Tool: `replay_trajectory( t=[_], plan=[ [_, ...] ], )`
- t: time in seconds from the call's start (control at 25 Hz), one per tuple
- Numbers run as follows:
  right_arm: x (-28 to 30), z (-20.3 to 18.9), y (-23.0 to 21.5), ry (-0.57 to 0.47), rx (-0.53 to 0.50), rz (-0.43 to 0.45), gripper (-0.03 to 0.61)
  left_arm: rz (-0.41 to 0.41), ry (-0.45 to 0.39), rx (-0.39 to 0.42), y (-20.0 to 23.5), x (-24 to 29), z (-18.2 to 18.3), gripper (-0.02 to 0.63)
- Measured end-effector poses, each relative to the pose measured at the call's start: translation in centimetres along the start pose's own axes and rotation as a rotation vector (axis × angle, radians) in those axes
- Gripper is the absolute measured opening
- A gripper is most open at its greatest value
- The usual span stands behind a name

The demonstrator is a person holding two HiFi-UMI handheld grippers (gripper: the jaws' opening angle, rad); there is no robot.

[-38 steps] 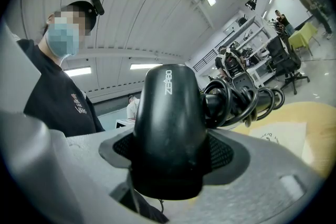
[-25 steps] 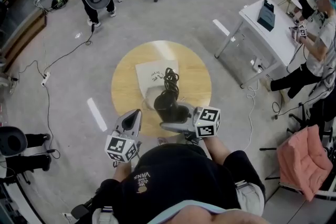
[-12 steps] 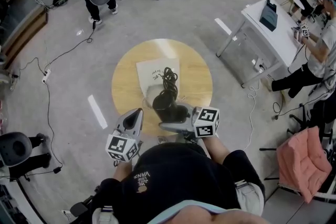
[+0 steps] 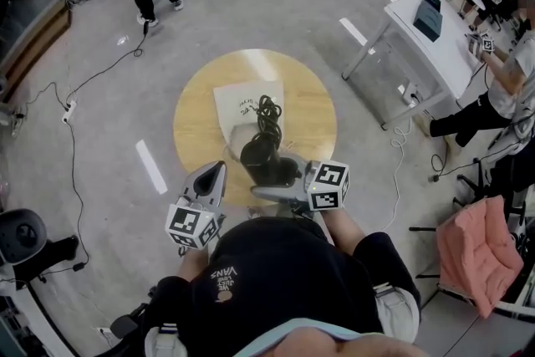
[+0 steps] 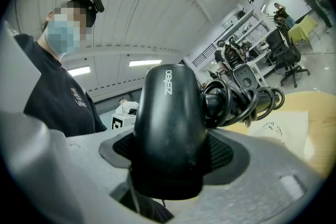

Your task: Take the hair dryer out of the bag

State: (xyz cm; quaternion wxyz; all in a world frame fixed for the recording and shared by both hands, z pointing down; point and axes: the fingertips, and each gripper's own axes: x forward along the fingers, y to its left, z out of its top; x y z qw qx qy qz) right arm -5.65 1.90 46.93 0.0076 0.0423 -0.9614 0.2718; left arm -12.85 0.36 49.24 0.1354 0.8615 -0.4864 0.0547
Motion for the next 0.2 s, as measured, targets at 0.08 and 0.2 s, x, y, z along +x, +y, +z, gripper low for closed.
replay_trajectory(
  t=[0.08,0.2],
  plan=[
    [-0.14,0.14,-0.12,0.000,0.002,-0.001,0.351,0.000,0.001,-0.002,-0.05,0.14,0.08,0.011],
    [-0.44,0.44,-0.35,0.002,0.008,-0.001,0.351,0.003,0.002,-0.004,-0.12,0.41,0.36,0.012]
  ],
)
